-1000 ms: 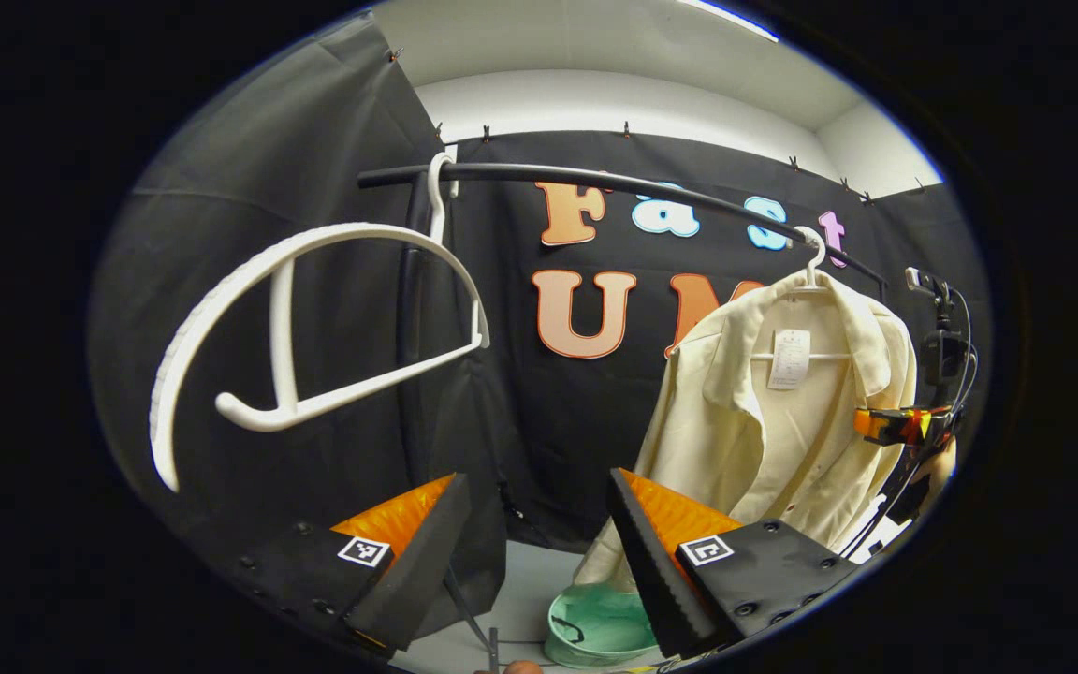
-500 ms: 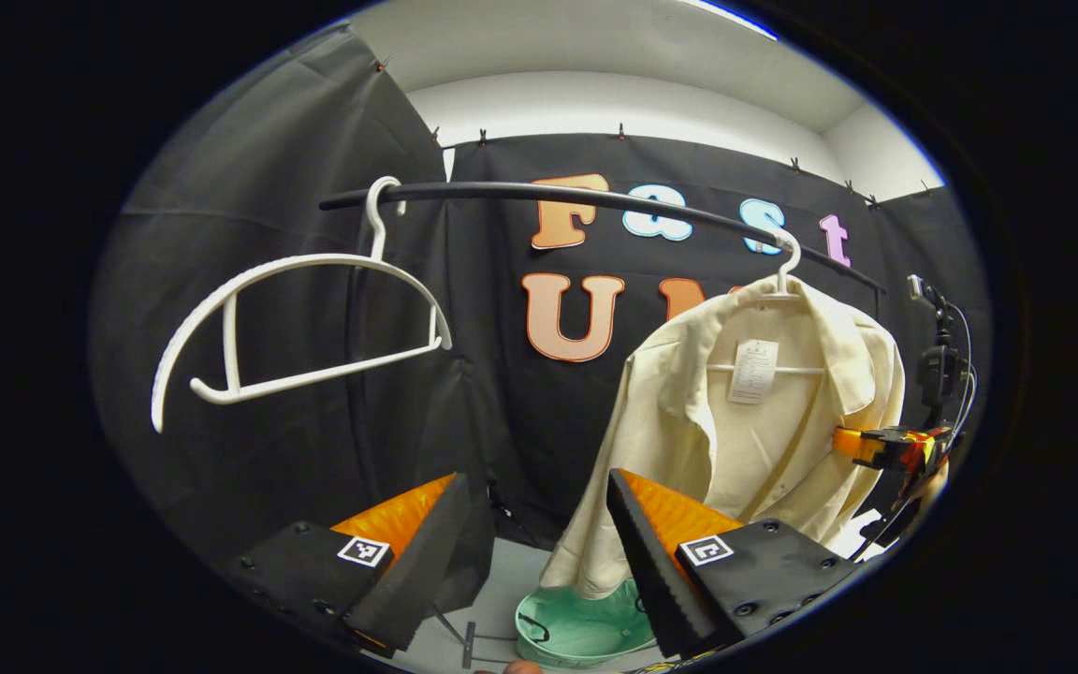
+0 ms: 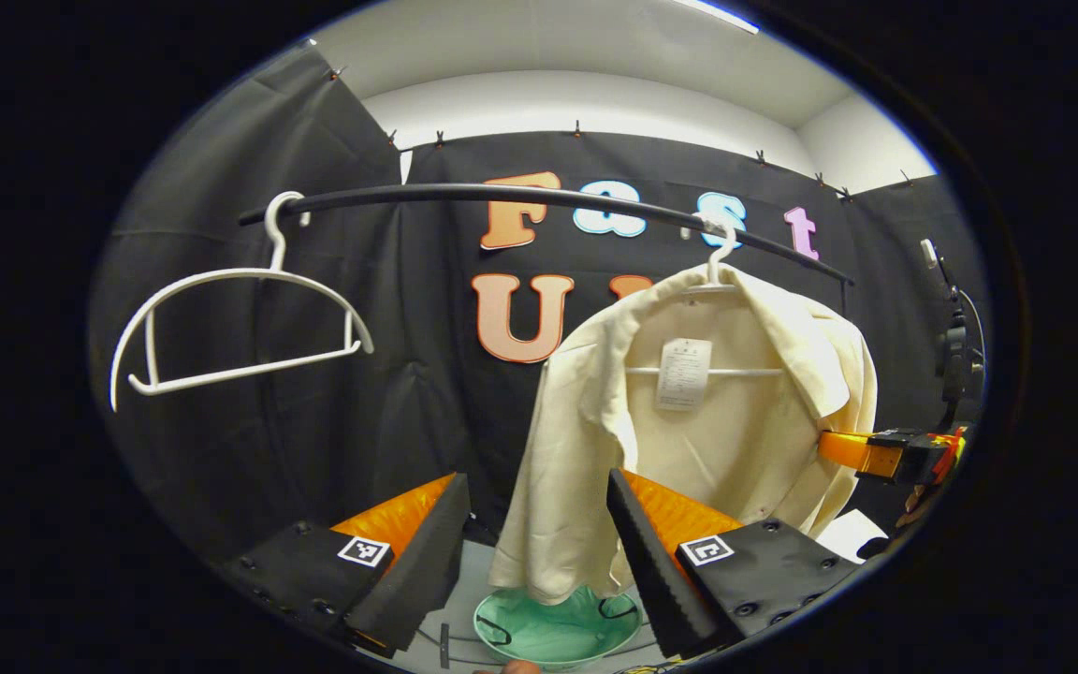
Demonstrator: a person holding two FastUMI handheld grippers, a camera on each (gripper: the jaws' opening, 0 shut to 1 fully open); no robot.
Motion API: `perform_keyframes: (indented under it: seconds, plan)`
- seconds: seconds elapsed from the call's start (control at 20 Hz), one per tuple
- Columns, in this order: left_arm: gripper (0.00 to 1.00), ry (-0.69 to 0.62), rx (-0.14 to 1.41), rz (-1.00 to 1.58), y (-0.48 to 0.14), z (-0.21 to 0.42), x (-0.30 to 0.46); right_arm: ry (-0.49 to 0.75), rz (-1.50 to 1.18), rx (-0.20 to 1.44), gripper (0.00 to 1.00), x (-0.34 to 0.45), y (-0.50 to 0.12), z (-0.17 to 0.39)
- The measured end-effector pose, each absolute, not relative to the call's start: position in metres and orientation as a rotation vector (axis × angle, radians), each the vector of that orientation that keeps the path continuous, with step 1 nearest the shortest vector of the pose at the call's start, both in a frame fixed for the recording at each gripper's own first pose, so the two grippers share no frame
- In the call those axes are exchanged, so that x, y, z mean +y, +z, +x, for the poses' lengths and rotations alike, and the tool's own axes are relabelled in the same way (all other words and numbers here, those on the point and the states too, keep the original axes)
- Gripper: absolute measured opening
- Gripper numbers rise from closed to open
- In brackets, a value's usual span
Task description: Grasp the clothes on the hanger with both hands and then place them into the laundry hamper below.
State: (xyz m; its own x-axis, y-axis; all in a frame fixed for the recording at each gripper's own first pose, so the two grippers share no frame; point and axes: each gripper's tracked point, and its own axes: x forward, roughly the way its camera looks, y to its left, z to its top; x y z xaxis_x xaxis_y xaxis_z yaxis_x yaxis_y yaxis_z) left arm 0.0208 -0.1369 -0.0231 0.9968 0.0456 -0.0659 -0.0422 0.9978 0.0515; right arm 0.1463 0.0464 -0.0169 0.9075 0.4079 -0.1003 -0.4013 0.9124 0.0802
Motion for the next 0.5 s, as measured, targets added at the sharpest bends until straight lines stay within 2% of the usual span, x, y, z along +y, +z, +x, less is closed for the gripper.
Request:
perform_keyframes:
  seconds: [0.05,0.15,0.3,0.45,0.5]
  plan:
    - [0.94,0.024,0.069,0.048,-0.024,0.027,-0.147,0.424,0.067,0.111,0.00,0.043,-0.014,0.143]
    - [1.00,-0.017,0.079,0.044,-0.029,0.040,-0.166,0.441,0.082,0.097,0.00,0.037,-0.007,0.135]
    - [0.94,-0.048,0.102,0.041,-0.039,0.062,-0.183,0.463,0.087,0.077,0.00,0.033,0.001,0.127]
    - [0.94,-0.060,0.113,0.020,-0.044,0.080,-0.192,0.468,0.090,0.068,0.00,0.029,0.005,0.120]
    - [0.97,-0.057,0.112,0.018,-0.044,0.086,-0.192,0.466,0.093,0.065,0.00,0.027,0.005,0.119]
